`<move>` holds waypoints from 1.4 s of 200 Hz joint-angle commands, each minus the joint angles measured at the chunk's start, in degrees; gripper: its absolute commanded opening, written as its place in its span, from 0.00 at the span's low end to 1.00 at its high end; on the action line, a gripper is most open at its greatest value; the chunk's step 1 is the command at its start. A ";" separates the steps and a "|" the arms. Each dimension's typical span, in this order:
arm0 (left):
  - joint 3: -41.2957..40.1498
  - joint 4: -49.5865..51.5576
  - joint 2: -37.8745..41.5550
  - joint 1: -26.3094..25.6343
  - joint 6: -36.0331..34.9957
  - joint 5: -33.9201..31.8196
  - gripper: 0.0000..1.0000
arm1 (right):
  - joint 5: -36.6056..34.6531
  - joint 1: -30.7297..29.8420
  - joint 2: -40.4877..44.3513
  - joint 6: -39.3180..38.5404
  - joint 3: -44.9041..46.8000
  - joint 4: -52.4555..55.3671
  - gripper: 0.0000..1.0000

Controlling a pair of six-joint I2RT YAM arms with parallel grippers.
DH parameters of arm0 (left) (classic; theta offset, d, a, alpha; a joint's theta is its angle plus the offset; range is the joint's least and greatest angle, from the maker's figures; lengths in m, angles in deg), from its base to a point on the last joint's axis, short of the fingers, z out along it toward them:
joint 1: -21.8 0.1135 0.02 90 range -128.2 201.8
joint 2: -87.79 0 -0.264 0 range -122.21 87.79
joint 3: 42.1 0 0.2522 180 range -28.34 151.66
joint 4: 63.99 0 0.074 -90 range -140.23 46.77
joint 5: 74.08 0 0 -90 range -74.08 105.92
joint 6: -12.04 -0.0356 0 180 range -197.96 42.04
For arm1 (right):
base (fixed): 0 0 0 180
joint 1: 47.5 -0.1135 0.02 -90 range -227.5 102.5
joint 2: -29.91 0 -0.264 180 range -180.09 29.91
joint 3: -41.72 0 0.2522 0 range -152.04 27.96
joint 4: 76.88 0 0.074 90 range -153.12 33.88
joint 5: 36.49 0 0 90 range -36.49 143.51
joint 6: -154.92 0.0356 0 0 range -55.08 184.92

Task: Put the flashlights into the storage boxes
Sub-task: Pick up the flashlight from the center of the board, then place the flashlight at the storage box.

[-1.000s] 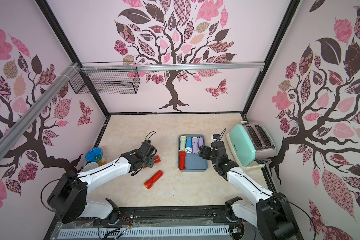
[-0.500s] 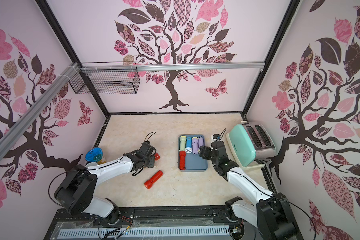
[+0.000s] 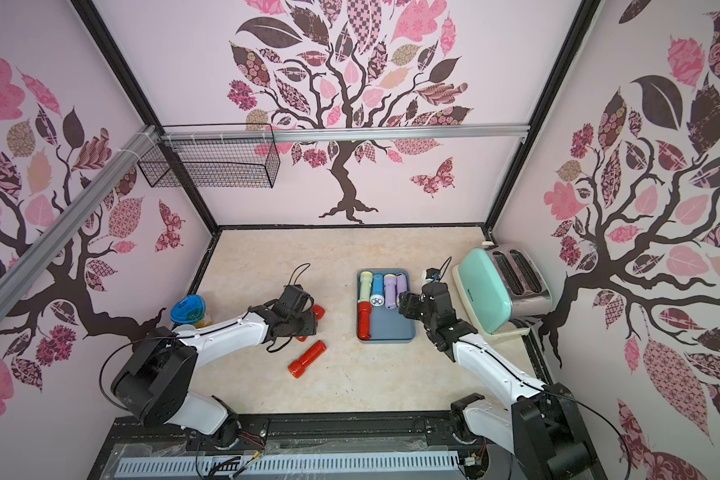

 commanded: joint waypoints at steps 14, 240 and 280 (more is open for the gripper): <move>-0.53 2.03 -2.23 -0.01 -0.92 1.35 0.65 | 0.09 0.04 -1.17 -0.27 -1.63 -0.23 0.73; 15.02 -5.48 -0.70 -14.00 19.42 10.17 0.28 | -21.86 -0.01 6.13 6.31 1.13 4.42 0.78; 22.77 -7.19 -10.87 -17.58 23.00 10.74 0.26 | -25.85 0.03 11.69 7.19 3.72 3.47 0.99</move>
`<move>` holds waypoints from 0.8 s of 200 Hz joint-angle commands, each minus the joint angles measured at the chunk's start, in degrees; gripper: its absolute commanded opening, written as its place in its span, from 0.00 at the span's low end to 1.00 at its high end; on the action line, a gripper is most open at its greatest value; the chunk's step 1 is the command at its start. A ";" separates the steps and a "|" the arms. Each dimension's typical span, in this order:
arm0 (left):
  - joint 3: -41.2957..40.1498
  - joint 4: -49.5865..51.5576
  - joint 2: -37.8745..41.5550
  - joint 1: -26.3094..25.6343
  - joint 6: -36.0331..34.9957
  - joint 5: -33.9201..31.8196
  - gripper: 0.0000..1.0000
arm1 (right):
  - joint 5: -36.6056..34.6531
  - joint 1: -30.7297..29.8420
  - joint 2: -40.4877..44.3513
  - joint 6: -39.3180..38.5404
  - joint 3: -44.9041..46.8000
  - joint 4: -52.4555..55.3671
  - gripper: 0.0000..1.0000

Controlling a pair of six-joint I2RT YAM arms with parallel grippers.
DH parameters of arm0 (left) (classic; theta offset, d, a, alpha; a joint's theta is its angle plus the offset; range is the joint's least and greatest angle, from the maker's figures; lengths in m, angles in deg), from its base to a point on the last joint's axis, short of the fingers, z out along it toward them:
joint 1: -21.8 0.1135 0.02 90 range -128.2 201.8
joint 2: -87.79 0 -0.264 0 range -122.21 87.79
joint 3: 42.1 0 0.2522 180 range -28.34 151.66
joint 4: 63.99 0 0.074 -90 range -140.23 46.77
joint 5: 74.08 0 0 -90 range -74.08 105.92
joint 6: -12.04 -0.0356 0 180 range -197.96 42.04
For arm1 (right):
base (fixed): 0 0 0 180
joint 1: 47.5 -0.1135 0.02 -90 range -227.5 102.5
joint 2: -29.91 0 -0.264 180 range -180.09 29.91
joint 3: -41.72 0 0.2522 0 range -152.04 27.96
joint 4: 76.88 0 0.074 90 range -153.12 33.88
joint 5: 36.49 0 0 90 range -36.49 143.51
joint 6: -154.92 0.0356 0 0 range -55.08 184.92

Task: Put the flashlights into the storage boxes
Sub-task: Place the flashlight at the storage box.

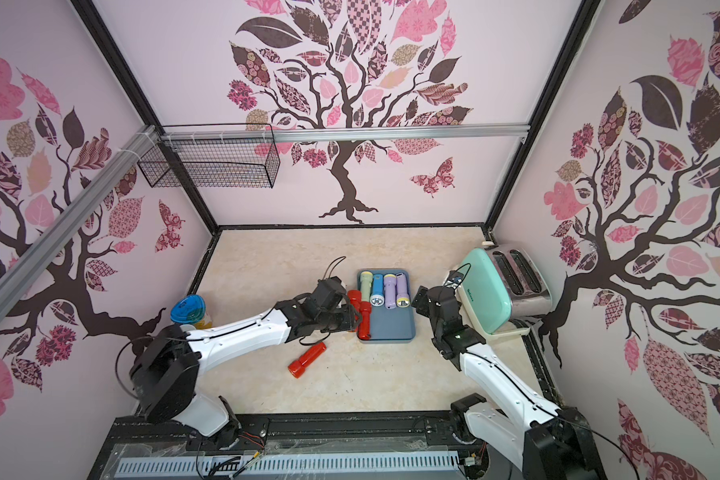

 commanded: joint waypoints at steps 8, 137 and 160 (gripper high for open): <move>7.70 -2.85 -5.04 -1.38 4.15 2.53 0.25 | -5.06 0.01 3.27 1.17 1.42 0.59 1.00; 15.26 3.53 -12.87 -3.33 8.40 -2.30 0.26 | -8.85 0.00 5.69 6.06 4.16 -0.04 0.99; 15.36 3.66 -13.46 -3.65 9.00 -2.80 0.27 | -8.76 0.00 5.71 5.93 4.40 -0.35 1.00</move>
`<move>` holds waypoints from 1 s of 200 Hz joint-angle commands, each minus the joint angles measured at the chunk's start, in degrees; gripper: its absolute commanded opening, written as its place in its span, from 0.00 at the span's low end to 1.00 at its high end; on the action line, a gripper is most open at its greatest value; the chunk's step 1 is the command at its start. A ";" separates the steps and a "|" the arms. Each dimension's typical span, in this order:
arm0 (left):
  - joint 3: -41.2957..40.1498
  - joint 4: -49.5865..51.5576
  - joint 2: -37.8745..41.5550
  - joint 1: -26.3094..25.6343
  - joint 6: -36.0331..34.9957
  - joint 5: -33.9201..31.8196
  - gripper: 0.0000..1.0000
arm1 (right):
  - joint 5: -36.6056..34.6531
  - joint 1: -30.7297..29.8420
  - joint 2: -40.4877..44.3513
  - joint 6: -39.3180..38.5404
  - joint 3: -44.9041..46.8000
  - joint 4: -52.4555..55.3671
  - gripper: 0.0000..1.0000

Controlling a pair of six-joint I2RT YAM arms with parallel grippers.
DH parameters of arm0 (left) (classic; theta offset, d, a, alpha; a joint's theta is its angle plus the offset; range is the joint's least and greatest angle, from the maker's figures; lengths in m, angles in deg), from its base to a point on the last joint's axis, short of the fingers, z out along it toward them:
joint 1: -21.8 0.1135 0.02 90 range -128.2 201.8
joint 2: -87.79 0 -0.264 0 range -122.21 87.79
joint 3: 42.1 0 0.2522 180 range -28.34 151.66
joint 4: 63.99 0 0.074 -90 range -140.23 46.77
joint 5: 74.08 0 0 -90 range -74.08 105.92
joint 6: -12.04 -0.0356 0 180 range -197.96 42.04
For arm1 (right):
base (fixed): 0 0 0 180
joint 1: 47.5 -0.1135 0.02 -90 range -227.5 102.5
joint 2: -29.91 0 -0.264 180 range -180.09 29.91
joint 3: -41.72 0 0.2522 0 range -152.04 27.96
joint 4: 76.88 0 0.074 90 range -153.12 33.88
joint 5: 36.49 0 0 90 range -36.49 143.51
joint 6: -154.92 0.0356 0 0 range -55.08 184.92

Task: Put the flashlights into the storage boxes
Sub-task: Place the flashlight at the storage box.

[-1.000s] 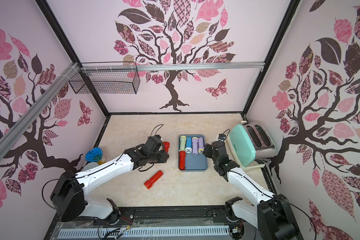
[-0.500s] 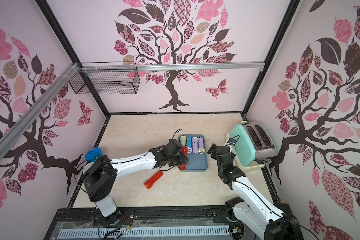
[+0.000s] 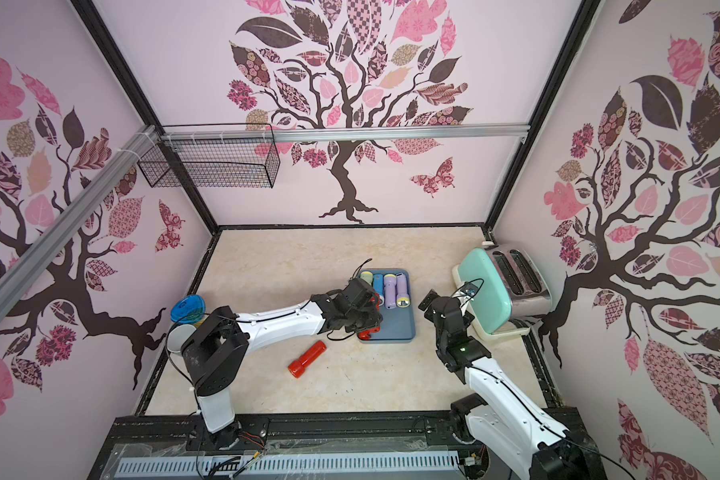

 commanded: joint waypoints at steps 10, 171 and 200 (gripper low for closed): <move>3.08 0.99 -1.34 -0.51 0.57 -1.36 0.27 | -1.35 0.04 0.92 0.37 0.10 -0.27 0.99; 7.83 6.12 -6.73 -0.47 -2.64 -2.32 0.38 | -3.00 0.01 0.93 0.51 -0.03 0.43 0.99; 7.72 6.23 -6.72 -0.47 -2.65 -2.15 0.39 | -2.83 0.00 0.92 0.28 0.01 0.30 1.00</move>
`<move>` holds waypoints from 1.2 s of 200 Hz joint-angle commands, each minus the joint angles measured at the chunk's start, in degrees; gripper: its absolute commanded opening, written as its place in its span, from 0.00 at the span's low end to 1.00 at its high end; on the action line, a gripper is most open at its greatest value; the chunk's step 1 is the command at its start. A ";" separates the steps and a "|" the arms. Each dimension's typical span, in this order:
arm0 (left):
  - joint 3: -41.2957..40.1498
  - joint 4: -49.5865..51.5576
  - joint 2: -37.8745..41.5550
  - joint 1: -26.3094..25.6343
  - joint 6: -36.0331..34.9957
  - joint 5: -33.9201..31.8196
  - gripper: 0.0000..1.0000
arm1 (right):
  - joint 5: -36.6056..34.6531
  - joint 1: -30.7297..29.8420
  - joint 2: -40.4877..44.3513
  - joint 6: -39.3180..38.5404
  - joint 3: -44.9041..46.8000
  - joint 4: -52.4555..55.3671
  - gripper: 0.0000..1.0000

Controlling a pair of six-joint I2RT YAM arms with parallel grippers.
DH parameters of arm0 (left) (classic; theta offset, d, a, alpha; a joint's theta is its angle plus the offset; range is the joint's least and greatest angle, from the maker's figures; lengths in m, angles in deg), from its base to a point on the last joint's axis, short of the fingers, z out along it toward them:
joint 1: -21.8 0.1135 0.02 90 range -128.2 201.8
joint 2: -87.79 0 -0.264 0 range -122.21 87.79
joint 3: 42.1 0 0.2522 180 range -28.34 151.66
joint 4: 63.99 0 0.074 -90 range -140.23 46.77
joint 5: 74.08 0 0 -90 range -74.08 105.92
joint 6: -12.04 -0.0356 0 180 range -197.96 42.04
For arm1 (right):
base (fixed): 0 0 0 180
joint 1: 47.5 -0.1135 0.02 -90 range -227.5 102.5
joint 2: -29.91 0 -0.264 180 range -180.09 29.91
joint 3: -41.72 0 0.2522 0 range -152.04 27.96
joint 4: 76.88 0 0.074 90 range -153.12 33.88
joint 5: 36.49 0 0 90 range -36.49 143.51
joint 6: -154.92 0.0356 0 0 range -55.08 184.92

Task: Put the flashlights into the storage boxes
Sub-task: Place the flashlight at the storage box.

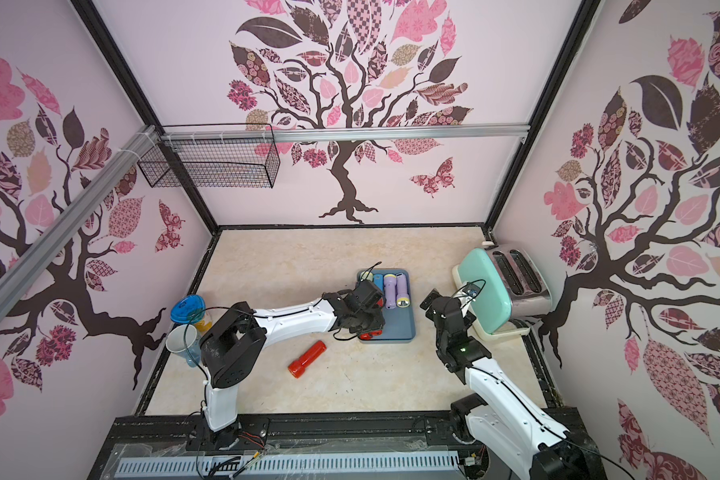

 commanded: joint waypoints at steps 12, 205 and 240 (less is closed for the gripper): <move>2.32 1.82 -0.48 0.01 -0.24 -1.18 0.39 | -0.86 0.00 0.54 0.03 0.01 0.30 0.99; -13.19 7.88 22.24 10.67 -6.87 -4.87 0.45 | 3.99 0.00 1.39 -3.57 -1.32 0.83 0.99; -26.35 3.06 31.25 23.15 -7.45 -6.07 0.45 | 24.28 0.05 1.16 -10.25 0.37 -8.03 1.00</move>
